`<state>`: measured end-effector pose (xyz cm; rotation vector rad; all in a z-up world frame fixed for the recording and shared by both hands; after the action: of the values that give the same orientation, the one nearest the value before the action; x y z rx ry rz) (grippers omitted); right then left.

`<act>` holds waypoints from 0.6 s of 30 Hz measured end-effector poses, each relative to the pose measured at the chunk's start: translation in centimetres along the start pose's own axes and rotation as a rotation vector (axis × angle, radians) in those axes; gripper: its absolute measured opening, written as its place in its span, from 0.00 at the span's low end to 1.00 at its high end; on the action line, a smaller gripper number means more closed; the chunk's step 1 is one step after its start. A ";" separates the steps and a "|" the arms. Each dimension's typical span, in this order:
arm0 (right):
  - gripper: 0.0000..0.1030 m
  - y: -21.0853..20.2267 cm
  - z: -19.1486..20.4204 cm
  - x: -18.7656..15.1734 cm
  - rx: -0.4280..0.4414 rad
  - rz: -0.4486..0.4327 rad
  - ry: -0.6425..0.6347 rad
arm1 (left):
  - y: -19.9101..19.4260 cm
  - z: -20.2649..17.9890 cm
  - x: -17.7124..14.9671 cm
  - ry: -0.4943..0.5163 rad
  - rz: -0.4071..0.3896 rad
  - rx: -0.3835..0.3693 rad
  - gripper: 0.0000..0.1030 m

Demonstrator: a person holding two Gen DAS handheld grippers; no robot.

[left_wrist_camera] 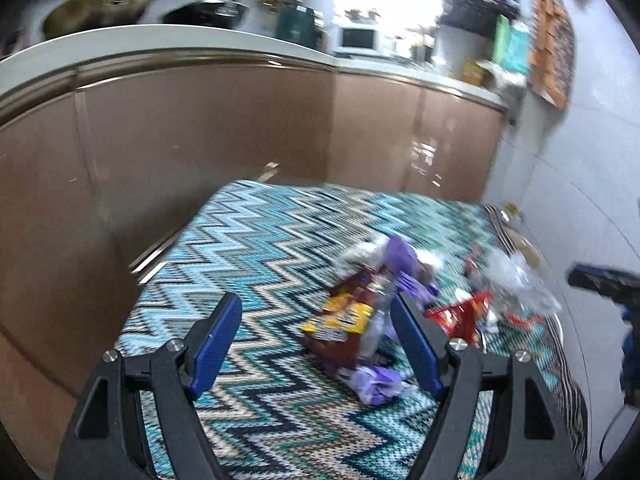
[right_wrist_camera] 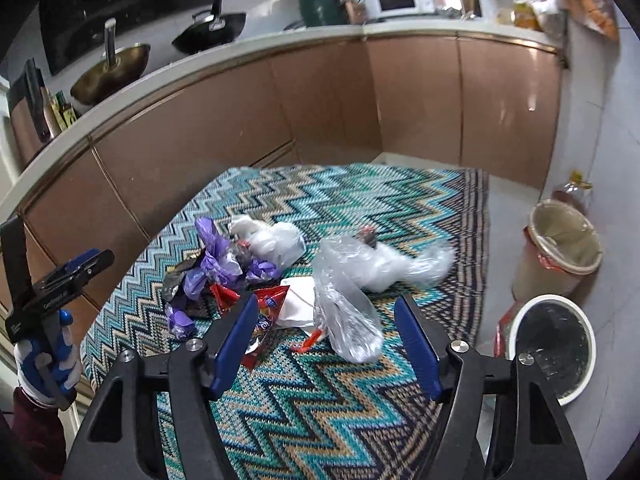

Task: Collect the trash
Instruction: 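Grasp the brown snack bag with the left gripper while the right gripper grasps a clear plastic bag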

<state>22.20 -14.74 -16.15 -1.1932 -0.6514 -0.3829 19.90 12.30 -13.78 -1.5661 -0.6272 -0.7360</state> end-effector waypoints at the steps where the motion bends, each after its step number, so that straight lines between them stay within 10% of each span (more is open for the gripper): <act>1: 0.66 0.7 0.1 0.0 0.006 0.014 -0.003 | 0.4 -0.6 -0.2 0.026 0.012 -0.018 0.73; 9: 0.61 4.1 -0.3 0.1 0.035 0.106 -0.011 | 5.7 -2.8 -1.1 0.194 0.114 -0.028 0.72; 18: 0.59 6.5 -0.5 0.4 0.033 0.164 -0.030 | 9.6 -0.5 -1.7 0.146 0.237 -0.040 0.34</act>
<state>26.52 -12.96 -20.74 -1.2131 -0.5787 -0.2164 25.95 10.68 -21.28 -1.5743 -0.3150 -0.6794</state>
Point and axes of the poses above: each gripper's, at about its wrist camera, not at the fingertips, and y roughly the way its jaws point, z to its left, x to its top, the point moved 7 cm from there along y, roughly the way its jaws point, and after that the axes turned 4 degrees about z, right-handed, at the moved point
